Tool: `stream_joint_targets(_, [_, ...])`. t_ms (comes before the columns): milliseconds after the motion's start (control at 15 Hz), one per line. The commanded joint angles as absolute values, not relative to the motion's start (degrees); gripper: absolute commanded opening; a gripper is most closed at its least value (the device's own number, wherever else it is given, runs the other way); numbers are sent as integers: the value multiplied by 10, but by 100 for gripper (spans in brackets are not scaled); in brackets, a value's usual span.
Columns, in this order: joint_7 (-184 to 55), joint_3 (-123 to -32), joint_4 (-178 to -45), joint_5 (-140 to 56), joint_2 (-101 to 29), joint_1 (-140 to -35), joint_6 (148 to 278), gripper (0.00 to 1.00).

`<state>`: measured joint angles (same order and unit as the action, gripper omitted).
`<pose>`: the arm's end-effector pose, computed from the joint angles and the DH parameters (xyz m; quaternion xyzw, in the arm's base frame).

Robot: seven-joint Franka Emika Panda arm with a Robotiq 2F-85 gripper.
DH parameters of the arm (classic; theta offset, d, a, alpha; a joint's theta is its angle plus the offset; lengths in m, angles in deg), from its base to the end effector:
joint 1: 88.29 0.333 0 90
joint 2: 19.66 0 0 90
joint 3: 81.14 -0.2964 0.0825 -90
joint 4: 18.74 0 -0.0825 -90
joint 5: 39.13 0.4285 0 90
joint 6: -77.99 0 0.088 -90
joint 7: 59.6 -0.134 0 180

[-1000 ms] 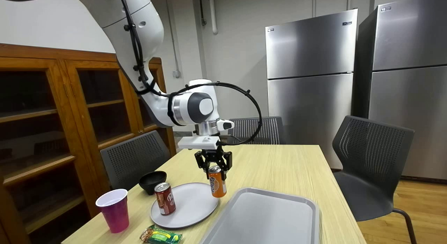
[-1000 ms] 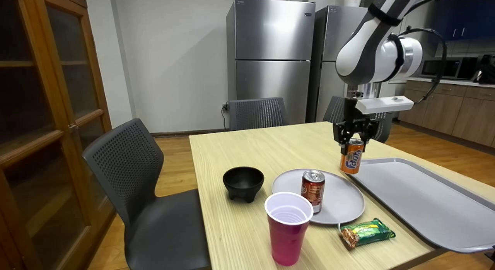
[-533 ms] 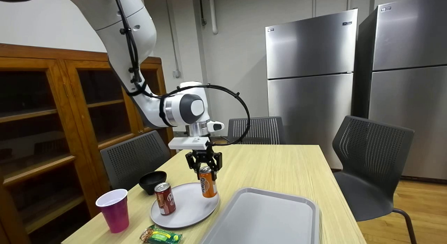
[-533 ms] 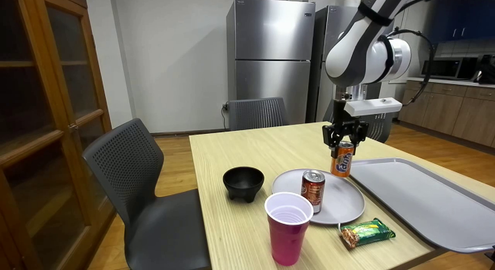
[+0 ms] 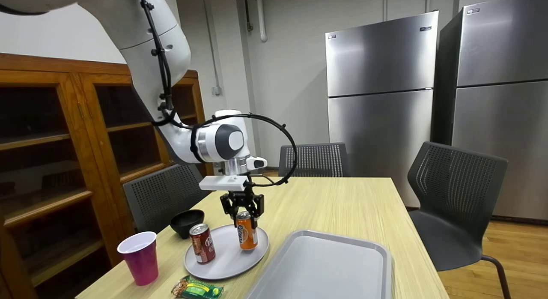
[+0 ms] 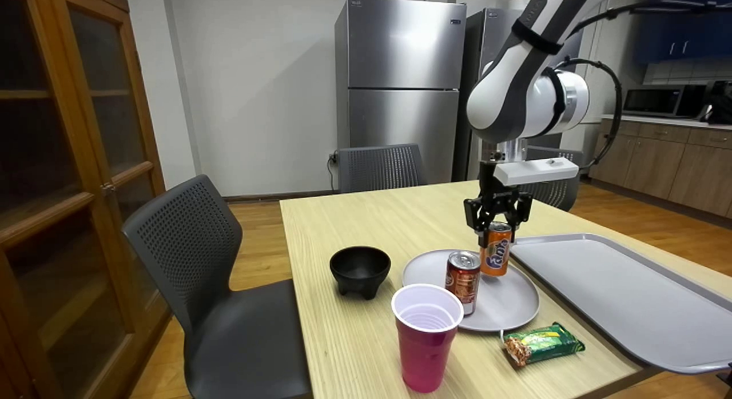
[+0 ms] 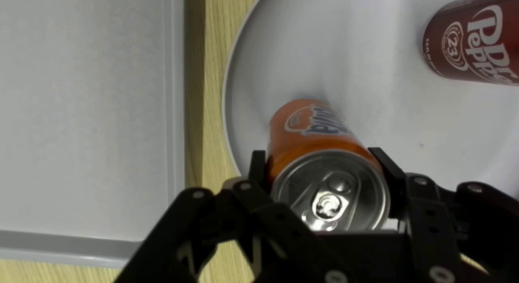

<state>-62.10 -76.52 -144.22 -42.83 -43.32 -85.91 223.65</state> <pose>0.5646 -0.0258 0.1076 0.9989 -0.0112 -0.0300 0.0337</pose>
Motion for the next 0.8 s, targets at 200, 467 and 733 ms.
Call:
stream_joint_targets(200, [-646,-778,-1405,-427,-461,-857,2214,38])
stream_joint_targets(467, [-644,-780,-1405,-429,-461,-857,2213,75])
stream_joint_targets(733, [-647,-775,-1411,-435,-442,-854,2198,100])
